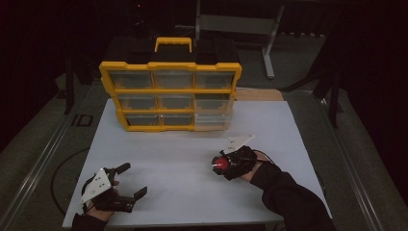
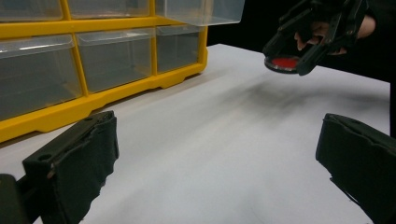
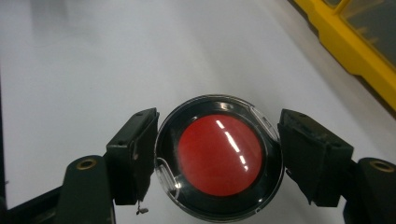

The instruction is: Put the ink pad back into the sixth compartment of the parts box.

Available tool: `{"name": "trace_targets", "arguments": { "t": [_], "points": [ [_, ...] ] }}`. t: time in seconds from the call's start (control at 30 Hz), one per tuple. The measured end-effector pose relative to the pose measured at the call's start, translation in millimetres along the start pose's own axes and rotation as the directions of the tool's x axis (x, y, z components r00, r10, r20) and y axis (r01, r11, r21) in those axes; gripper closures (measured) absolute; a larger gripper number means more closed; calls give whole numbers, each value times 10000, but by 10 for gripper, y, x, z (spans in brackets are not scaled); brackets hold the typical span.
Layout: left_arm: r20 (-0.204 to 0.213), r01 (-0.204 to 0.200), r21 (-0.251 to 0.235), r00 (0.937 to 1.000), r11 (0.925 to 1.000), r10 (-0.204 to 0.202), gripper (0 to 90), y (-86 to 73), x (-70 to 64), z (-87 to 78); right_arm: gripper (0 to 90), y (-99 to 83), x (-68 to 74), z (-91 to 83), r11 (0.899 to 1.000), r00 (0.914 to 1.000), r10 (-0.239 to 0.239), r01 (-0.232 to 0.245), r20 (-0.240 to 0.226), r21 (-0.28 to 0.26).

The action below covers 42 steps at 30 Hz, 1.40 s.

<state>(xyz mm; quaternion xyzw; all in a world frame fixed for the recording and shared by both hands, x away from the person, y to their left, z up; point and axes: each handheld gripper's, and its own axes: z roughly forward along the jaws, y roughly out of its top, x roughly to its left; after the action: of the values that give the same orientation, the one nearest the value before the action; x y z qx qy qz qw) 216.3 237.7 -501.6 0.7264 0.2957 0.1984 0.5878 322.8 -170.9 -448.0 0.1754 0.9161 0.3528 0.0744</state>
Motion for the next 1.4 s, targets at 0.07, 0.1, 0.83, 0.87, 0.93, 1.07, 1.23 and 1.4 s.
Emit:
{"name": "trace_targets", "arguments": {
  "t": [0.07, 0.1, 0.83, 0.87, 0.93, 1.07, 1.23, 1.4],
  "points": [
    [-12, -6, 13, 10000, 10000, 6, 0, -1, 1, 1, 302, 20, -2, -43, 10000, 10000, -1, 1, 10, -9],
    [-19, -1, 0, 10000, 10000, 1, 0, 0, 0, 2, 302, 30, -4, -63, 10000, 10000, -9, 9, 15, -17],
    [-29, -23, 30, 10000, 10000, 23, 0, 1, -2, 4, 302, 302, -54, -446, 9993, 9993, -376, 376, 83, -46],
    [-22, -19, 29, 10000, 10000, 19, 0, 1, -2, 4, 302, 316, -61, -456, 9991, 9990, -425, 425, 109, -22],
    [-19, -19, 31, 10000, 10000, 19, 0, 1, -2, 4, 302, 344, -72, -479, 9990, 9989, -439, 439, 165, -9],
    [-23, -18, 38, 10000, 10000, 18, 0, 0, 0, 4, 302, 396, -112, -527, 9990, 9988, -442, 443, 203, -83],
    [-43, -52, 26, 10000, 10000, 52, 0, 2, -2, 4, 302, 473, -160, -576, 9992, 9989, -380, 384, 288, -141],
    [-22, -29, 22, 10000, 10000, 29, 0, 1, -2, 4, 303, 548, -219, -620, 9991, 9985, -342, 352, 425, -247]
  ]
}}
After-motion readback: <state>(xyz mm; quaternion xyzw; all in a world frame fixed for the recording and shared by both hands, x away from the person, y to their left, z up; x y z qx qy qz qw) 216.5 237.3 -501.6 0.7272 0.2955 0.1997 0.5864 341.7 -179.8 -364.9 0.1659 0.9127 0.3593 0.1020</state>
